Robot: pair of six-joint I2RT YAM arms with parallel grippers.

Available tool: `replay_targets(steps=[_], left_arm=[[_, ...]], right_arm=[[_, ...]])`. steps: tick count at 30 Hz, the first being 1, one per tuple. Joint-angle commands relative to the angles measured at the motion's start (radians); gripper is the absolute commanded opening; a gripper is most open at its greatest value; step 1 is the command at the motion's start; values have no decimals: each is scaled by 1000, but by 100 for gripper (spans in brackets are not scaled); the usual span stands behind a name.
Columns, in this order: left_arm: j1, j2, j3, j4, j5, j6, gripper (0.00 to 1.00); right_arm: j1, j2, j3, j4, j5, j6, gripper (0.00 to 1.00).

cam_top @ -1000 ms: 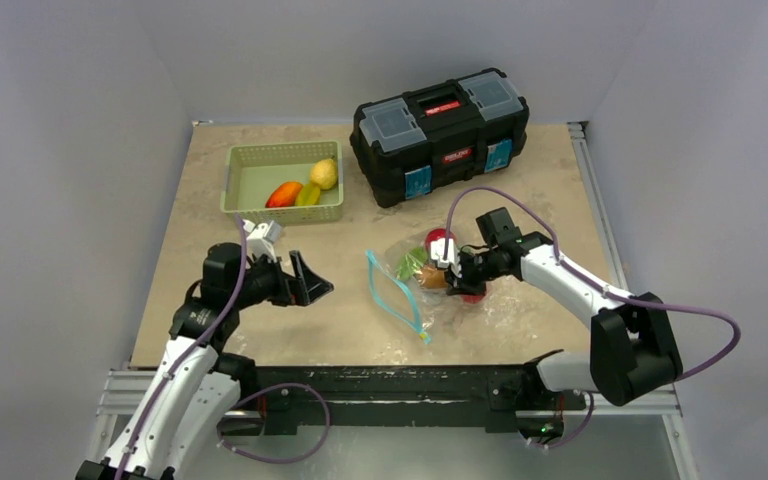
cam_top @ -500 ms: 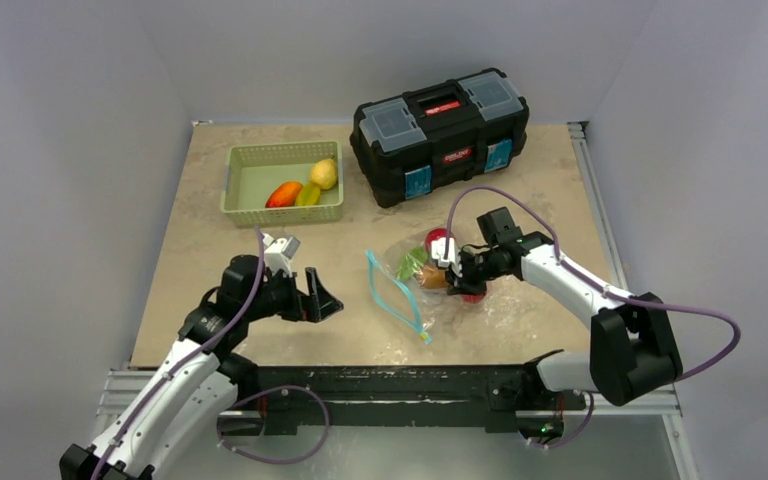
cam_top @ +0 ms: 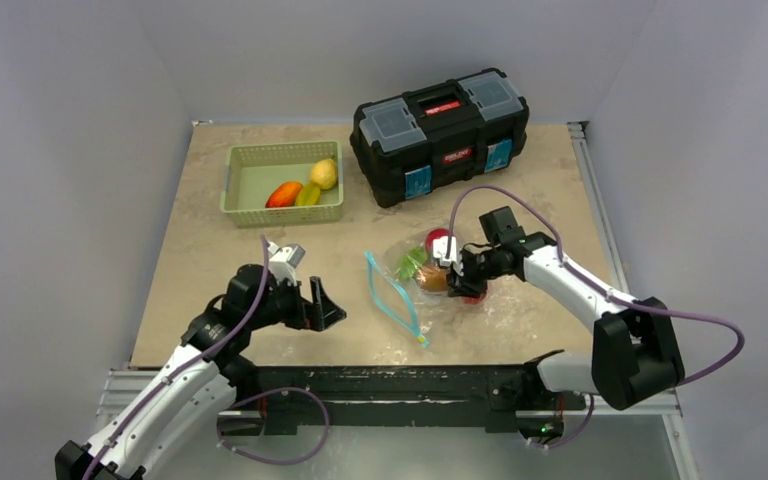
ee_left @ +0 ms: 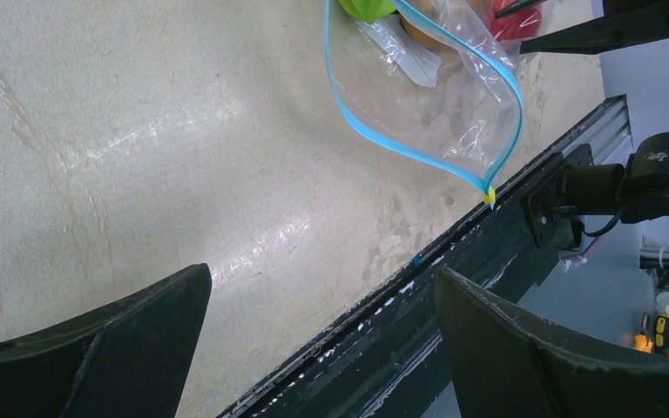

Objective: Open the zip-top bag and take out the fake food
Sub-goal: Pick up the fake vegetable from the zipper food storage bag.

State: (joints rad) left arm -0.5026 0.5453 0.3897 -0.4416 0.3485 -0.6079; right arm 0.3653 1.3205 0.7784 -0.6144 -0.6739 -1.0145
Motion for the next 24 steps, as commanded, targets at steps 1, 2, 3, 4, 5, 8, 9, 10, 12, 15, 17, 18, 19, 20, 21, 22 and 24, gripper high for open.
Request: replay_targets(steps=[1, 2, 3, 4, 5, 8, 9, 10, 12, 15, 17, 18, 19, 20, 21, 22, 24], left_arm=[[-18, -17, -20, 46, -33, -27, 100], [-19, -15, -22, 53, -33, -28, 100], [-21, -12, -23, 60, -34, -29, 100], [-23, -8, -24, 67, -34, -30, 100], [-25, -3, -26, 74, -34, -32, 100], [-36, 8, -30, 94, -35, -40, 99], [-41, 8, -35, 106, -35, -45, 99], [-45, 8, -40, 119, -34, -53, 99], [-55, 7, -47, 143, -35, -64, 99], [-72, 2, -53, 181, -40, -78, 99], [-87, 0, -62, 215, -44, -88, 99], [-94, -1, -71, 238, -48, -96, 99], [-98, -2, -83, 278, -50, -108, 99], [-104, -2, -97, 314, -52, -118, 99], [-111, 0, -107, 341, -53, -129, 98], [-120, 5, -116, 365, -59, -136, 98], [-144, 19, -128, 397, -76, -138, 97]], right_arm=[[-11, -48, 19, 11, -25, -4, 35], [-14, -55, 24, 9, -22, -2, 39], [-18, -63, 31, 6, -19, -2, 42], [-21, -69, 37, 0, -13, -2, 46], [-25, -76, 45, -7, -7, -4, 51], [-35, -88, 71, -38, -4, -18, 58], [-37, -90, 84, -51, -7, -24, 59], [-38, -89, 97, -63, -11, -29, 60], [-40, -86, 132, -92, -29, -36, 60], [-41, -63, 192, -147, -75, -80, 60], [-38, -35, 224, -177, -111, -134, 59], [-35, -19, 237, -183, -127, -167, 59], [-30, -3, 245, -185, -132, -197, 59], [-21, 13, 249, -183, -127, -223, 59], [-8, 27, 252, -176, -117, -241, 59], [2, 41, 252, -164, -109, -251, 59], [16, 69, 252, -145, -104, -267, 58]])
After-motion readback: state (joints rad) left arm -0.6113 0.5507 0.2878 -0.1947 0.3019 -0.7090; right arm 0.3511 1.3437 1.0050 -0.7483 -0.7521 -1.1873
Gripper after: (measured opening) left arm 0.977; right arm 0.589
